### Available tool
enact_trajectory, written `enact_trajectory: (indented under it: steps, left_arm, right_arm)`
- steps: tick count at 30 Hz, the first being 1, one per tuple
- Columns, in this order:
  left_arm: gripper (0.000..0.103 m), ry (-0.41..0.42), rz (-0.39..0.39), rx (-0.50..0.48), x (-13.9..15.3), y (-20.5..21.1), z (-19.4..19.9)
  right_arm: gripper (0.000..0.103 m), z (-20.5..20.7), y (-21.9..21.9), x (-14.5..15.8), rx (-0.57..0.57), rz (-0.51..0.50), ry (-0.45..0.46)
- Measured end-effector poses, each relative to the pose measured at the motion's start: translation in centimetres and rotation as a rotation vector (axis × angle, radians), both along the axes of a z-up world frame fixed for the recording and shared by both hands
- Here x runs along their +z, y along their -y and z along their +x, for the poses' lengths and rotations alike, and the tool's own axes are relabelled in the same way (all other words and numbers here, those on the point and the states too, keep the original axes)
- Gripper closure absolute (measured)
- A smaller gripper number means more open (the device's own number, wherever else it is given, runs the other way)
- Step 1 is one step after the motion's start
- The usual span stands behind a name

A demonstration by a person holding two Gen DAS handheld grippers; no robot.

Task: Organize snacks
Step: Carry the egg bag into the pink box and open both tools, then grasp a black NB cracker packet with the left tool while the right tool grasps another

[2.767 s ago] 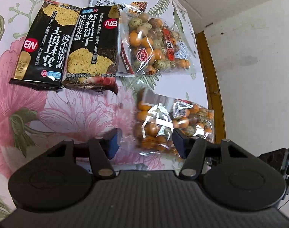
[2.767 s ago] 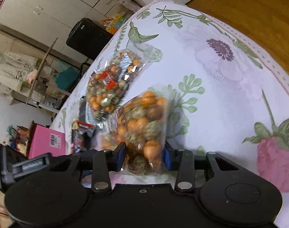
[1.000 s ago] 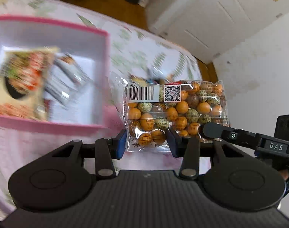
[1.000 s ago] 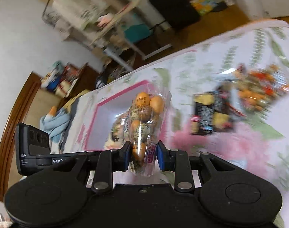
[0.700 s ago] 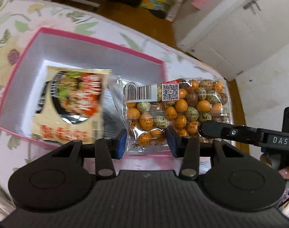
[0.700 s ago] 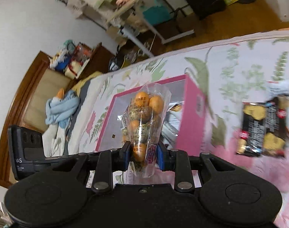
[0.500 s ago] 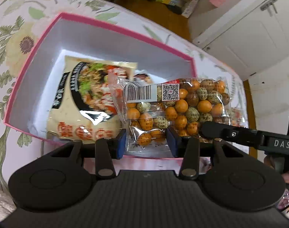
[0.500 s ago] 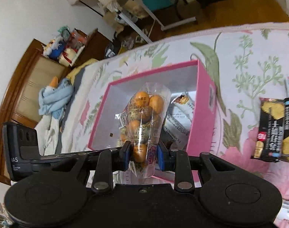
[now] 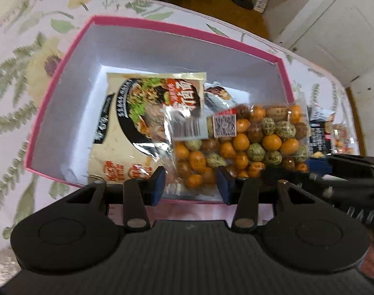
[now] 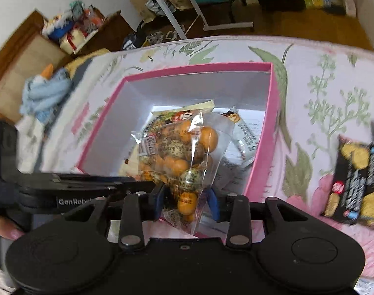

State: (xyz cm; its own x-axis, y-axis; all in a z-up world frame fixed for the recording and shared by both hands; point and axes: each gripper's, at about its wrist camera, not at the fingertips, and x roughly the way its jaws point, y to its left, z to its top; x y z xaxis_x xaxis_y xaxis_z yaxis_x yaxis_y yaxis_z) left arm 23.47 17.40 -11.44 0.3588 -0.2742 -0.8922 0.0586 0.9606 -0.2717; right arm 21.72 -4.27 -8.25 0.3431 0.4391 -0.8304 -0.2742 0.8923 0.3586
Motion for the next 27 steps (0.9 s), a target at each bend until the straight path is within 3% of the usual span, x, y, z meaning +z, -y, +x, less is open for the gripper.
enact_trajectory:
  steps: [3,6,9,19,23,27]
  left_arm:
    - [0.044,0.034,-0.001,-0.004,1.1,0.4,-0.7]
    - [0.04,0.075,0.018,-0.013,2.7,1.0,-1.7]
    - [0.036,0.119,0.032,-0.033,4.3,1.6,-2.9]
    - [0.031,0.212,-0.044,-0.14,7.9,5.3,-6.1]
    - [0.031,0.233,-0.036,-0.203,8.1,7.8,-6.8]
    - [0.033,0.233,-0.027,-0.273,7.5,10.9,-7.2]
  right_arm:
    - [0.043,-0.9,-0.8,0.4,0.026,-0.092,0.042]
    - [0.031,-2.1,-0.7,1.6,0.047,-0.101,0.086]
    - [0.026,-3.2,-0.1,3.0,0.033,-0.123,0.129]
    - [0.025,-7.9,6.7,4.8,-0.053,-0.123,0.226]
    - [0.025,-11.3,11.9,5.0,-0.115,-0.026,0.272]
    - [0.025,-13.3,15.8,4.0,-0.168,-0.051,0.298]
